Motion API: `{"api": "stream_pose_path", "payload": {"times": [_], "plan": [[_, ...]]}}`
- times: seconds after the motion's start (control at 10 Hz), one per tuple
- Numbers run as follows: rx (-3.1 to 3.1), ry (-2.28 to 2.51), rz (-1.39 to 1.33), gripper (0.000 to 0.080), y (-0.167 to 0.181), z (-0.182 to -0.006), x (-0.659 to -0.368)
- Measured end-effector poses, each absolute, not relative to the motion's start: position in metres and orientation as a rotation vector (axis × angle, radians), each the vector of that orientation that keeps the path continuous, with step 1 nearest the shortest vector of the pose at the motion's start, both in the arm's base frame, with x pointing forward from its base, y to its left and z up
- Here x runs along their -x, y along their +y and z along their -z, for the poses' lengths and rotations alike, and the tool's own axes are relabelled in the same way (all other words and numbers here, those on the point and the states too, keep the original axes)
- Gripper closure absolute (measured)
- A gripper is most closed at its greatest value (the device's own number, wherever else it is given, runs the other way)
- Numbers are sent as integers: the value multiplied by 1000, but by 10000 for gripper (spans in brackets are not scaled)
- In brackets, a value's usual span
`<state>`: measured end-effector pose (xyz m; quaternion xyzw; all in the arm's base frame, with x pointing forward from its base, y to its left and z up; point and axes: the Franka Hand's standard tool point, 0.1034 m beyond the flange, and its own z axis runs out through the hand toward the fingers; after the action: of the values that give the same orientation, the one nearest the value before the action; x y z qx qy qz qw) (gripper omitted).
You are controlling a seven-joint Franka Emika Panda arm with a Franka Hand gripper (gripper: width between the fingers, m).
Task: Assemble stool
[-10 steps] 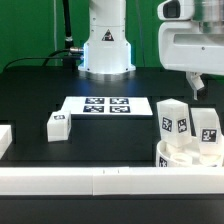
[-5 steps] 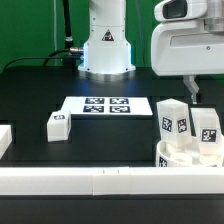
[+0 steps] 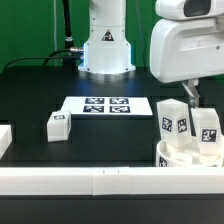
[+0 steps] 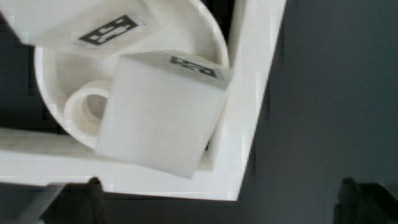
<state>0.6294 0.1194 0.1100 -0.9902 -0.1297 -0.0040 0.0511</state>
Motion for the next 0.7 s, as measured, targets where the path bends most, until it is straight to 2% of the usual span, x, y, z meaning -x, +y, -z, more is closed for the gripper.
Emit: {"api": "stream_pose_path", "payload": {"times": [0.3, 0.5, 0.7], "plan": [[2967, -682, 25, 150, 118, -110, -629], [2861, -1175, 26, 150, 119, -106, -628], [2777, -1391, 21, 150, 117, -104, -628]]}}
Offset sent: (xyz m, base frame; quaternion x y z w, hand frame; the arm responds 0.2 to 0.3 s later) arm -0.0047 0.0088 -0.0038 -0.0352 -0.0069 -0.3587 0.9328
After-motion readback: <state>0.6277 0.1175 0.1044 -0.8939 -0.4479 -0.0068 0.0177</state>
